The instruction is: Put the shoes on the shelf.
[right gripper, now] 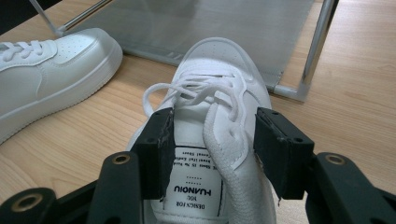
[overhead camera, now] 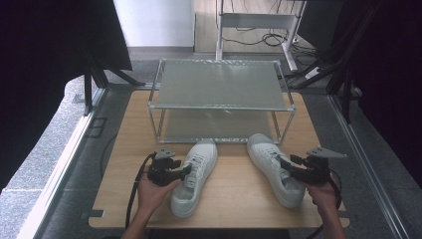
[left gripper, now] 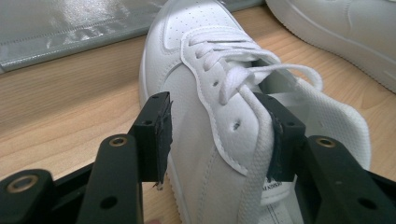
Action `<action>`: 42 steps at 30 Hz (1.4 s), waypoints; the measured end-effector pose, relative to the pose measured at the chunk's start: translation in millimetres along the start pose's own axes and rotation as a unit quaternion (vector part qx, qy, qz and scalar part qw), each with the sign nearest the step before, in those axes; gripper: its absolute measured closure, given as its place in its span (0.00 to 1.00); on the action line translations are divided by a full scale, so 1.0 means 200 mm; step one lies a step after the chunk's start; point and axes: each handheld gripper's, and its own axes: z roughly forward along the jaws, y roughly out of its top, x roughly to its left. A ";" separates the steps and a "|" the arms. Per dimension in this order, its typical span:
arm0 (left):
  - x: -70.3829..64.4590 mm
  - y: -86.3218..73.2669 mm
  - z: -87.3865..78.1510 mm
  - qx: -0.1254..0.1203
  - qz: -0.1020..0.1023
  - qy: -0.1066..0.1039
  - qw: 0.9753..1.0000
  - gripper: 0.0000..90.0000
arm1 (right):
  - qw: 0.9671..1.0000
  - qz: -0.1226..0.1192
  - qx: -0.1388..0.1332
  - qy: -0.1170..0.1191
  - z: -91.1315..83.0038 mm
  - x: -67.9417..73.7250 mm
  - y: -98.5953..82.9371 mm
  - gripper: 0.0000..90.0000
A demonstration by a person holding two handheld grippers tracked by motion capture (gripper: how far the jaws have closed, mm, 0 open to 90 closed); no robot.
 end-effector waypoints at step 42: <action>0.07 -0.05 0.05 -0.029 -0.038 -0.003 0.999 0.90 | 0.994 -0.034 0.090 -0.053 0.17 -0.12 0.01 0.94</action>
